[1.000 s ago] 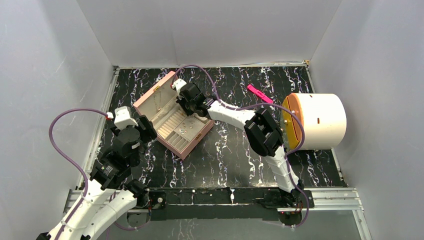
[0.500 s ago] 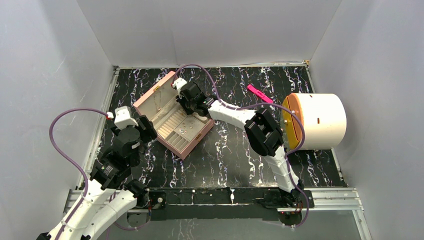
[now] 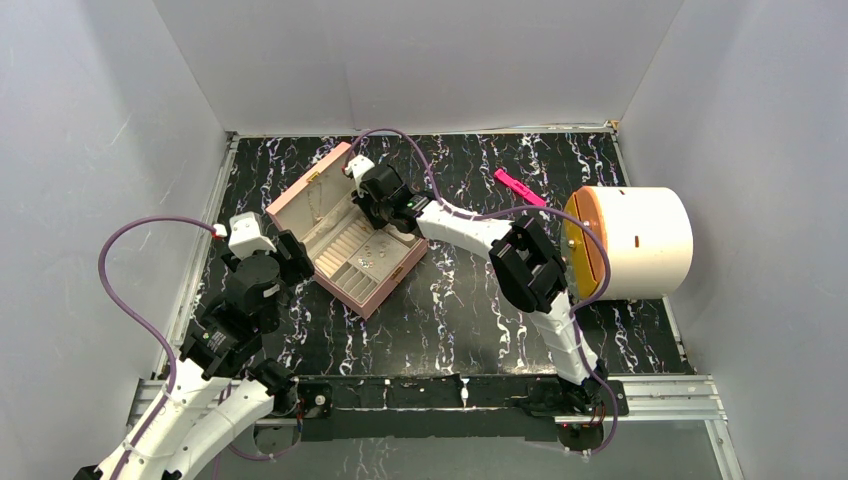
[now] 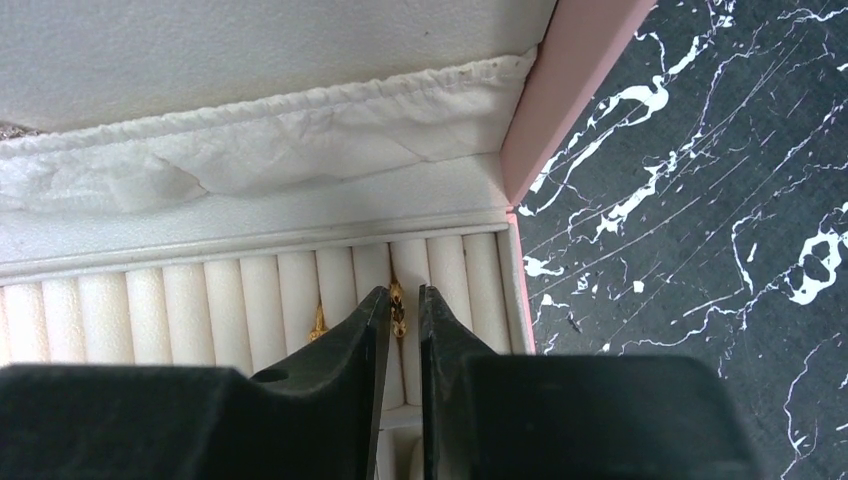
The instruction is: Organize the mixed jewelry
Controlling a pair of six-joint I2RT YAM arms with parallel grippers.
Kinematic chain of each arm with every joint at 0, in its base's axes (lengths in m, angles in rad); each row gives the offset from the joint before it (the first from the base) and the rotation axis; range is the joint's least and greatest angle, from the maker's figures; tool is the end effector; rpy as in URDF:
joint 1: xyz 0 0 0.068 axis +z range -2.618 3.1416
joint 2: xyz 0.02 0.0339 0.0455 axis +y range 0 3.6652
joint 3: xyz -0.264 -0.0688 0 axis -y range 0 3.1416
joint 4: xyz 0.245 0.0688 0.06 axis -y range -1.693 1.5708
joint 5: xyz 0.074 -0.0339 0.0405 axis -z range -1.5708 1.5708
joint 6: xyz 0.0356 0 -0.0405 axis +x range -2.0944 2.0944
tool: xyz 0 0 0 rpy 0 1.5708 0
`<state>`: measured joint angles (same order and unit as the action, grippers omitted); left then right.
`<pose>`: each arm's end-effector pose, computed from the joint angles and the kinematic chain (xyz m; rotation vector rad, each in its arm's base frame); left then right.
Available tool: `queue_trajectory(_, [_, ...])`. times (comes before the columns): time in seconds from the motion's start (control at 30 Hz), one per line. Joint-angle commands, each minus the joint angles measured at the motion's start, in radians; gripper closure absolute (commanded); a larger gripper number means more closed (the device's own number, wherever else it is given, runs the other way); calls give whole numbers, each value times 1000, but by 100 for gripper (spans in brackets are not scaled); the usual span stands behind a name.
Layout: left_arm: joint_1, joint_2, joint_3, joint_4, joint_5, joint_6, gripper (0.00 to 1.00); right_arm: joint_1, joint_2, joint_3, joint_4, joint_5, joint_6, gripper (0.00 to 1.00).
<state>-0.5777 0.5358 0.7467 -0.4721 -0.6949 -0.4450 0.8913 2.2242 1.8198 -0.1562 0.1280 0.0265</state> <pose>0.1112 -0.0453 0.3321 -0.3604 1.7346 -0.1023 0.3315 0.4031 0.2238 -0.8325 1.9858 0.4034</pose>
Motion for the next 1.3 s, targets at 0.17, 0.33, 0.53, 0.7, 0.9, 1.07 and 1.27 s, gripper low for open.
queue_trajectory(0.17, [10,9,3,16,-7,8,28,-2,-85,-13,50,1,-2,81])
queue_trajectory(0.33, [10,9,3,16,-6,8,28,-3,-77,-15,46,-4,-3,92])
queue_trajectory(0.53, [12,10,3,16,-5,9,28,-3,-42,6,20,-4,-11,96])
queue_trajectory(0.7, [13,9,3,16,-6,9,28,-3,-24,10,6,-4,-12,97])
queue_trajectory(0.9, [13,11,3,16,-4,8,28,-3,-16,10,-7,-3,-11,97])
queue_trajectory(1.07, [13,11,3,16,-3,9,28,-4,0,26,-26,-4,-8,97])
queue_trajectory(1.27, [15,12,3,16,-2,9,28,-4,11,36,-33,1,-6,97])
